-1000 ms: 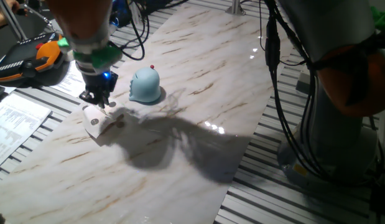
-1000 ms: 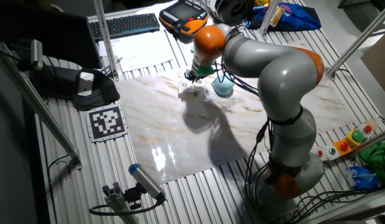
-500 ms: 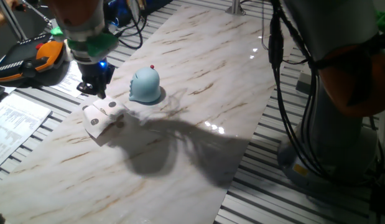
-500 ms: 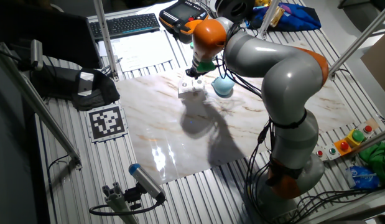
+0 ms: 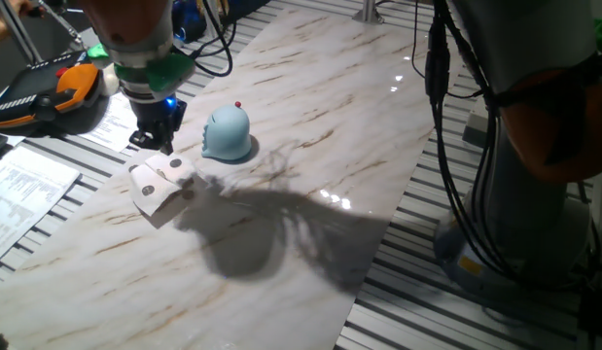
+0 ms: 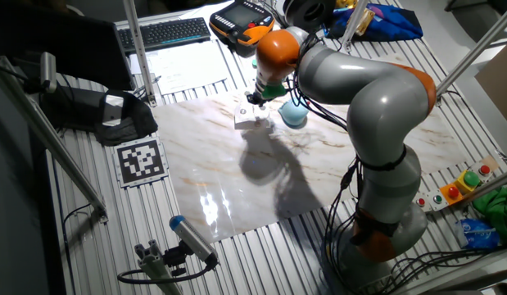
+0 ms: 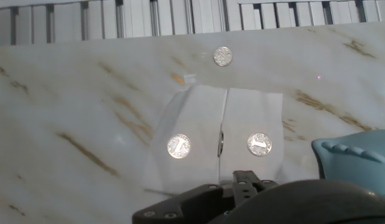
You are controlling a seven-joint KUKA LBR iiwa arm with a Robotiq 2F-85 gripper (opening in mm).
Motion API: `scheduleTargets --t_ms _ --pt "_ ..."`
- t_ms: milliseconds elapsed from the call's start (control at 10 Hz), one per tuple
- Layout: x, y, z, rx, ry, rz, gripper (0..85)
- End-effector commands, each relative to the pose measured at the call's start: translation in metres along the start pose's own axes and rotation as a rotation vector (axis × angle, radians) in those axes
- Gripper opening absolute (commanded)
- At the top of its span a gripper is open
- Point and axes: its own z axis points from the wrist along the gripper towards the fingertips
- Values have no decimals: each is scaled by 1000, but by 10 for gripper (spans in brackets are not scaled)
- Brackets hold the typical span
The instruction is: Drop coins into a piggy bank
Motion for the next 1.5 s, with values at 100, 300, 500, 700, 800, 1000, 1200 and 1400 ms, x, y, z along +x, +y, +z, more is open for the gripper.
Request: scheduleTargets --t_ms 100,300,500,700,800,1000,1200,1400 --pt "0 0 0 -25 -4 17 0" --pt "0 0 0 -29 12 41 0" --pt "0 0 0 0 32 48 0" --pt "0 0 0 28 45 69 0" --pt "-1 1 0 20 41 76 0" --pt "-7 4 15 -18 4 107 0" --pt "-15 9 29 -7 7 112 0" --pt "-21 13 37 -15 30 122 0"
